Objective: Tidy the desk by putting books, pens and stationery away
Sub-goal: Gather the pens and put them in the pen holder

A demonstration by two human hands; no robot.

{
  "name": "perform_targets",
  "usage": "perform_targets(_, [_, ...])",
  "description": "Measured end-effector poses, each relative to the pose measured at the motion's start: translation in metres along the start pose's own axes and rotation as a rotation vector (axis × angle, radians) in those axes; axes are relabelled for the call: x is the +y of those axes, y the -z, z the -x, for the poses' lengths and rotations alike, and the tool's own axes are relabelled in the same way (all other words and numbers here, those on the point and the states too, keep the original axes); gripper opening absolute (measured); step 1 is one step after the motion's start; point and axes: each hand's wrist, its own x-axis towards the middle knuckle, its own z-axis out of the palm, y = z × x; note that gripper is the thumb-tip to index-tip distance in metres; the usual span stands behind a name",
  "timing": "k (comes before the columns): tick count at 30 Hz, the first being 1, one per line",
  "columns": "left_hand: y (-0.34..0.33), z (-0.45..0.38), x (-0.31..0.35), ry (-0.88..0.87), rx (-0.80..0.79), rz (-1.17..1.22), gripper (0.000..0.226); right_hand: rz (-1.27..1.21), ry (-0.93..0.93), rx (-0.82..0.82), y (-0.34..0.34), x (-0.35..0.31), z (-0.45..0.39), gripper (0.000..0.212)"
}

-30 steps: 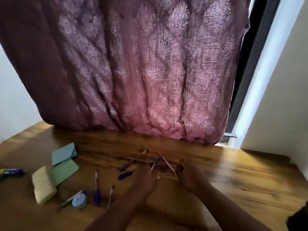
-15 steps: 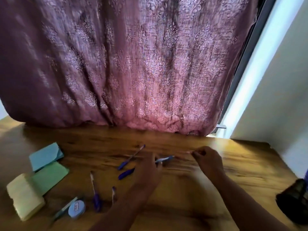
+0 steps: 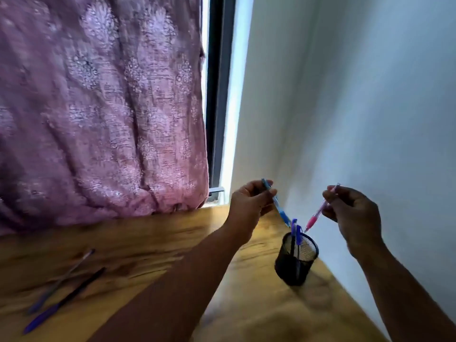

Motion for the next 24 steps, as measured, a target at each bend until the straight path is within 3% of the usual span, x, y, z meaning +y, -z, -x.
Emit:
perform_targets(8, [-0.046, -0.035, -0.085, 0.059, -0.008, -0.575, 0.021, 0.223, 0.029, -0.048, 0.031, 0.071, -0.008, 0.034])
perform_targets(11, [-0.042, -0.036, -0.100, 0.083, 0.015, -0.711, 0.023, 0.342, 0.063, -0.102, 0.030, 0.089, -0.006, 0.030])
perform_targets(16, [-0.037, -0.034, -0.116, 0.058, 0.024, -0.790, 0.020, 0.452, 0.108, -0.201, 0.026, 0.114, -0.002, 0.028])
perform_targets(19, [-0.036, -0.028, -0.123, -0.002, 0.114, -0.933, 0.019, 0.507, 0.119, -0.240, 0.025, 0.128, -0.001, 0.027])
perform_targets(24, [-0.022, -0.013, -0.115, -0.078, 0.219, -0.990, 0.026, 0.601, 0.207, -0.208, 0.018, 0.124, 0.001, 0.038])
